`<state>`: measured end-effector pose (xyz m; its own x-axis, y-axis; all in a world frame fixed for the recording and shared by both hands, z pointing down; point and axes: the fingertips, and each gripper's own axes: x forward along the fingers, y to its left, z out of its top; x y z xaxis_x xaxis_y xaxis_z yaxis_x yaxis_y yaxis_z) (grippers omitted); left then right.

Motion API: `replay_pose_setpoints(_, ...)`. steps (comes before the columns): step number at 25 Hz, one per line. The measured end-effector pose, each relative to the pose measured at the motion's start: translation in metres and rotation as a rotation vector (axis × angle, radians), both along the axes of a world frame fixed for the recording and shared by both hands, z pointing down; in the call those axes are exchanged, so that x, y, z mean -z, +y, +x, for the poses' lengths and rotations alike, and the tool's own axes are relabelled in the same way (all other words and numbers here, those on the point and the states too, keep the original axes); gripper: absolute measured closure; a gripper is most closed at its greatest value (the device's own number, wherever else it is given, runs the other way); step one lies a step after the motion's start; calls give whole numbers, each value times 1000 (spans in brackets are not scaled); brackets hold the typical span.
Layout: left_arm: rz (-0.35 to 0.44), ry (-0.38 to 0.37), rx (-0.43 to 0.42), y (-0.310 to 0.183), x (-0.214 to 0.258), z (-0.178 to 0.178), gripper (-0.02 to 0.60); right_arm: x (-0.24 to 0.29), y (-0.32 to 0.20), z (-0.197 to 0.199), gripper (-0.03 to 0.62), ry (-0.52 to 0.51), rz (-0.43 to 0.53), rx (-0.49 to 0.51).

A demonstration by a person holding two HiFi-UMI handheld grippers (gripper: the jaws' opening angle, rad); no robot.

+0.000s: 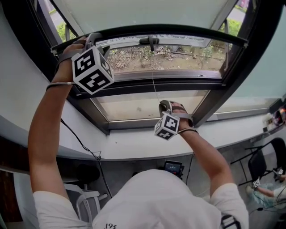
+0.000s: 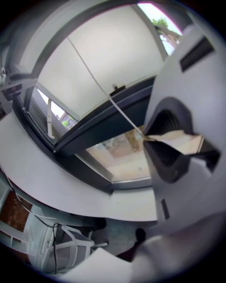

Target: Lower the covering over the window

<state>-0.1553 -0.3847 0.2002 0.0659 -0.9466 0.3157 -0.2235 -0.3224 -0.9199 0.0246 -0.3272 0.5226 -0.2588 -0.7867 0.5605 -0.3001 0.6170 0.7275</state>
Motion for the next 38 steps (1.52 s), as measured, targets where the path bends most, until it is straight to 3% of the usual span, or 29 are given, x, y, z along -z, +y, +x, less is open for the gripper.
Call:
replay_pose_setpoints(4, 2, -2, 5, 0, -2, 0, 454, 4, -1, 3, 468, -26, -15, -10)
replay_pose_setpoints(10, -1, 6, 7, 1, -3, 1, 454, 13, -2, 11, 430, -34, -12, -18)
replay_pose_setpoints(17, -6, 33, 9, 1, -9, 1, 454, 21, -2, 20, 315, 1, -30, 0)
replay_pose_setpoints(27, -72, 25, 22, 0, -50, 1, 454, 31, -4, 17, 299, -72, -55, 5)
replay_pose_setpoints(38, -138, 33, 31, 4, -96, 1, 453, 34, -8, 14, 298, -63, -32, 20)
